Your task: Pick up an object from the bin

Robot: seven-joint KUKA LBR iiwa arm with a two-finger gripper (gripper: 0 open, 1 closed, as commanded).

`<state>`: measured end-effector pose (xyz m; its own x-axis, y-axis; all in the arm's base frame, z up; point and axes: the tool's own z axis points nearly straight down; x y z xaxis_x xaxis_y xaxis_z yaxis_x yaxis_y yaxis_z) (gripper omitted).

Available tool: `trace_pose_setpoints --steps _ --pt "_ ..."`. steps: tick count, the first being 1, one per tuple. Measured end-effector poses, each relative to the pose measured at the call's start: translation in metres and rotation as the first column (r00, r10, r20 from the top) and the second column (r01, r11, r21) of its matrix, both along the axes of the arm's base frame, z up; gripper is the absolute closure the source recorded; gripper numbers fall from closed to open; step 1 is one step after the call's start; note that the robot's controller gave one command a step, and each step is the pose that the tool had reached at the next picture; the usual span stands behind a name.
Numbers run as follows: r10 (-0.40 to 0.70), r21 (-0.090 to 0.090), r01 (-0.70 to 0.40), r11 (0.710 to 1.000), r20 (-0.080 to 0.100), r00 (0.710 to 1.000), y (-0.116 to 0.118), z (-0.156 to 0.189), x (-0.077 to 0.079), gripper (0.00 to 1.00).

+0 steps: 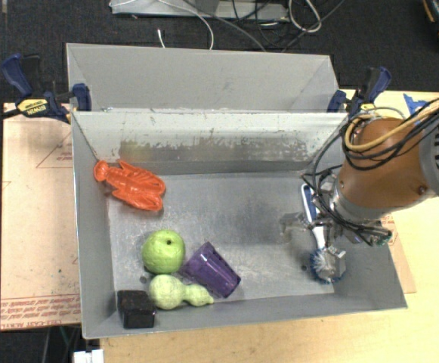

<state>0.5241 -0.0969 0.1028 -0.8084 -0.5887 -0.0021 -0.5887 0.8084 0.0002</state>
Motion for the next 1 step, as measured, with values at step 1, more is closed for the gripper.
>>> trace_pose_setpoints --steps 1 --pt "0.067 0.0 -0.067 0.998 0.007 0.998 -0.0019 0.0353 0.0469 0.0"
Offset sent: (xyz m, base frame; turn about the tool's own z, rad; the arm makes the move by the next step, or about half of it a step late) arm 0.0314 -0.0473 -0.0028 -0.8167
